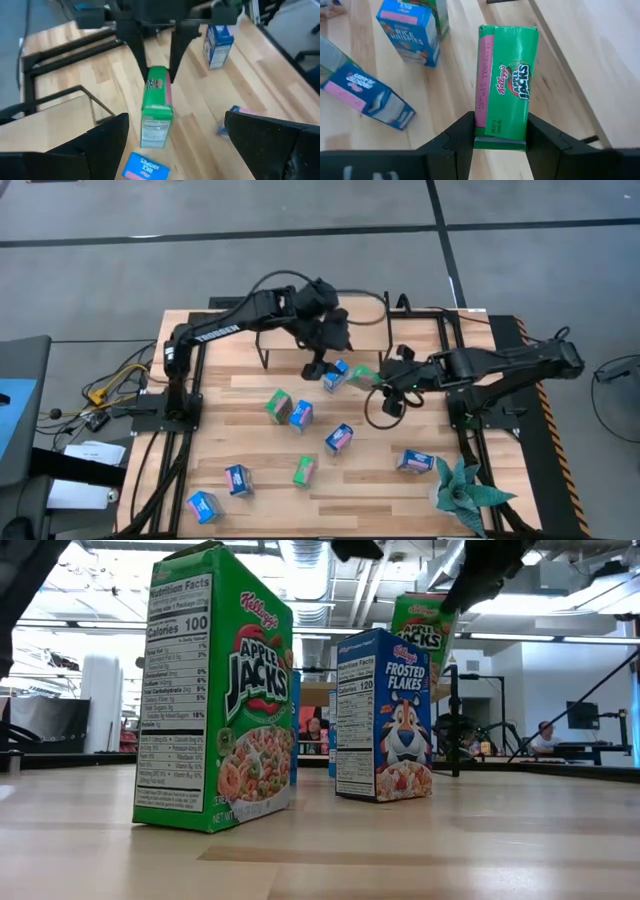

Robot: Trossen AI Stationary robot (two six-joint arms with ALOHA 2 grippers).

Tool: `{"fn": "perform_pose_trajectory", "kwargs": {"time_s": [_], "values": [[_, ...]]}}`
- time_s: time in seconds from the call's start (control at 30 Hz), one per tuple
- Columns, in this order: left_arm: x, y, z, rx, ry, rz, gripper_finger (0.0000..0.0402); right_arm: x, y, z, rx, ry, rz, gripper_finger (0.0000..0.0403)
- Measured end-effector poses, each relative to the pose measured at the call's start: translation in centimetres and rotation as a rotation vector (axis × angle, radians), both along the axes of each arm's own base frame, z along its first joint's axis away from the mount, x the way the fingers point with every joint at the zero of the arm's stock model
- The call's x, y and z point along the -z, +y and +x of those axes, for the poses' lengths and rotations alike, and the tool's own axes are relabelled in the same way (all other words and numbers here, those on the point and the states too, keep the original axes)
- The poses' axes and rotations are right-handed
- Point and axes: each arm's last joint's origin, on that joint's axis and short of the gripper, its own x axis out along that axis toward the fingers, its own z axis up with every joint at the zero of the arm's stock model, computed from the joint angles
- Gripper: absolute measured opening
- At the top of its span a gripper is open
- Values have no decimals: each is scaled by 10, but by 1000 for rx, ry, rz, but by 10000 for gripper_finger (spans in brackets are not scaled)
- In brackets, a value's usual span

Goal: Stack cereal on shelf
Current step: Put the right green cereal box on the shelf

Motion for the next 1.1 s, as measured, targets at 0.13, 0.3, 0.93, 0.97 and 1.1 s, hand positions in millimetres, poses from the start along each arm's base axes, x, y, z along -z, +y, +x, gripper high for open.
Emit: {"fn": "perform_pose_trajectory", "kwargs": {"time_s": [0.13, 0.3, 0.93, 0.97, 1.1], "values": [[12, -4, 10, 7, 27, 25, 320, -4, -1, 7, -3, -25, 11, 172], [23, -8, 20, 19, 44, 45, 320, -14, -2, 13, -14, -46, -2, 172], [44, -13, 34, 1, 105, 145, 320, -11, -1, 20, -36, -49, -21, 173], [45, -13, 35, 1, 108, 144, 320, -11, -1, 20, -36, -47, -21, 173], [48, -13, 35, 3, 127, 141, 320, -11, -1, 20, -38, -48, -23, 173]]}}
